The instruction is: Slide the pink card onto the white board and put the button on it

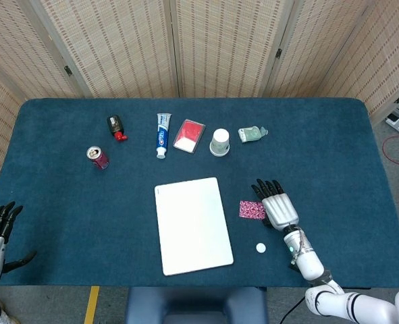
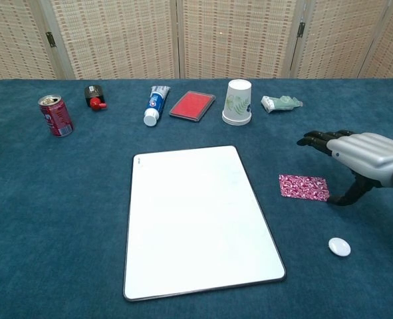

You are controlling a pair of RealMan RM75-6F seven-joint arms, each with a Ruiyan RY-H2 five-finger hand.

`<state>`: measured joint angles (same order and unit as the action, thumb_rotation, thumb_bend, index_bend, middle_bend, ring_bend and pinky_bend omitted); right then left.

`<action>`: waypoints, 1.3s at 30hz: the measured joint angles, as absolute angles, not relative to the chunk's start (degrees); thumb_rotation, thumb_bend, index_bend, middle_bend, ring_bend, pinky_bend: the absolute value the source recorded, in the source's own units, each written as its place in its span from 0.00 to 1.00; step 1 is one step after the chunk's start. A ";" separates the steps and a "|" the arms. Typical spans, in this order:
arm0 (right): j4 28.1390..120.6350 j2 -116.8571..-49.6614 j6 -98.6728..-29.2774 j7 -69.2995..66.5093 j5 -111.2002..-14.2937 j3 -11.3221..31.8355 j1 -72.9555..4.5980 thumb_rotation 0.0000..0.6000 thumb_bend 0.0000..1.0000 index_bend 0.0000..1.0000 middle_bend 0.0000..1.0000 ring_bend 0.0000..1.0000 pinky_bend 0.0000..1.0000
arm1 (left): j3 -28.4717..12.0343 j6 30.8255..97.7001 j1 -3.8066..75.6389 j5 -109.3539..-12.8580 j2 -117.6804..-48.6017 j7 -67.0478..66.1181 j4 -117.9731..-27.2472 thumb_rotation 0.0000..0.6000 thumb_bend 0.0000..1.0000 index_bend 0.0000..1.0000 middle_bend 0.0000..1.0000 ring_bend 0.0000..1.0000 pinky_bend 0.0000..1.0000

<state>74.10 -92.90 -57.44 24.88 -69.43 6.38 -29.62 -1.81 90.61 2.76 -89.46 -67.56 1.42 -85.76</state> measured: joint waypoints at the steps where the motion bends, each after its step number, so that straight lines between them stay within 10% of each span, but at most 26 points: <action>1: 74.03 -92.66 -57.46 24.89 -69.22 6.47 -29.60 1.00 0.27 0.00 0.00 0.00 0.00 | -1.81 90.60 2.77 -89.46 -67.54 1.37 -85.81 1.00 0.14 0.11 0.07 0.09 0.00; 16: 87.33 -85.99 -58.57 24.81 -66.56 5.73 -27.81 1.00 0.27 0.21 0.00 0.00 0.00 | -1.81 90.94 2.91 -90.18 -67.22 1.11 -86.52 1.00 0.14 0.11 0.07 0.09 0.00; 39: 86.83 -88.25 -54.87 30.77 -50.83 7.97 -32.28 1.00 0.27 0.26 0.01 0.00 0.00 | -1.56 90.81 2.77 -90.10 -67.77 3.10 -84.51 1.00 0.14 0.11 0.07 0.09 0.00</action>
